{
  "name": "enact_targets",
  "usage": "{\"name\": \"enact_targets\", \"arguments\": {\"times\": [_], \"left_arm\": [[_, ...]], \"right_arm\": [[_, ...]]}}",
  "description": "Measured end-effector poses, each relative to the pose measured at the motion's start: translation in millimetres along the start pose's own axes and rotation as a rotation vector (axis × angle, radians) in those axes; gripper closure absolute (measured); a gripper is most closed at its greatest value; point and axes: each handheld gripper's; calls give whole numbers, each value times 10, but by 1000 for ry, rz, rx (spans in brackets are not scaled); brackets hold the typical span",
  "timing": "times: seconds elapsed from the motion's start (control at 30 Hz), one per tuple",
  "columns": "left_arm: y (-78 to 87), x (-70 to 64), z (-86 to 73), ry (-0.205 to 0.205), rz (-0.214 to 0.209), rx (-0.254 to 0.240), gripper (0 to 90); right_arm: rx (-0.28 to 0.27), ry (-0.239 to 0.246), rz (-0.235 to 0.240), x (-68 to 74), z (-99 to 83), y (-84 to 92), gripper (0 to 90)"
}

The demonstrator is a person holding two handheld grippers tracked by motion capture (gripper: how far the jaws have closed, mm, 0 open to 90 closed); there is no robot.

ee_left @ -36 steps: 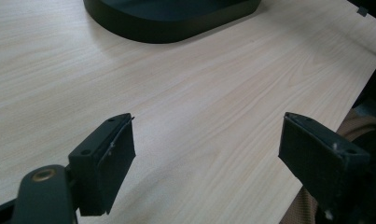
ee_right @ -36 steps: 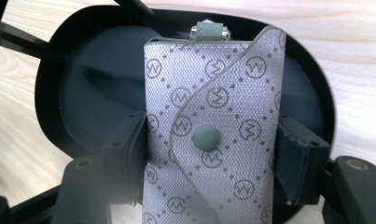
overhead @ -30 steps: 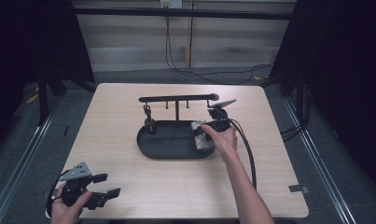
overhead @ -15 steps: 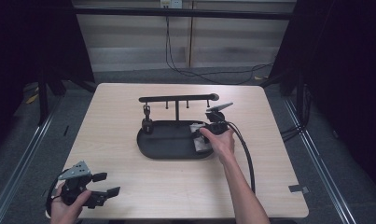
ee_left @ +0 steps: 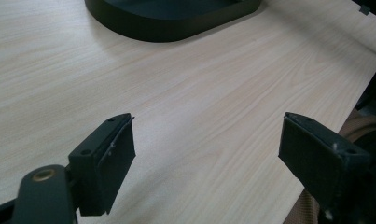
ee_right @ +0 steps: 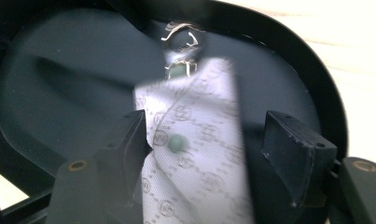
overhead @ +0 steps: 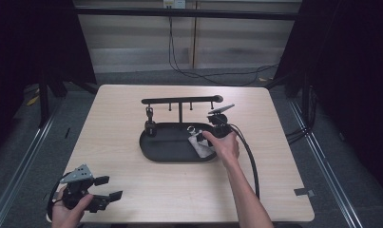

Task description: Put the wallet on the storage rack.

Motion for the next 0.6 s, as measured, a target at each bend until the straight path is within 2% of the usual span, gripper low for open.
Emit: {"name": "enact_targets", "arguments": {"times": [0.1, 0.17, 0.43, 0.6], "left_arm": [[1, 1, 1, -5, -1, 4, 182], [0, 1, 1, -5, -1, 5, 182], [8, 0, 13, -8, -4, -3, 182], [7, 9, 8, -2, -2, -2, 182]], "right_arm": [[-2, -12, 3, -27, -7, 23, 286], [-10, -27, 24, -43, -9, 40, 274], [-59, -3, 52, -50, -32, 167, 200], [-95, 8, 69, -73, -87, 233, 188]]}}
Point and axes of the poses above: each handheld gripper's, and its own axes: y roughly backward along the jaws, z roughly out of its top, x roughly to its left, and after that the axes turned 9 degrees about -z, right-handed
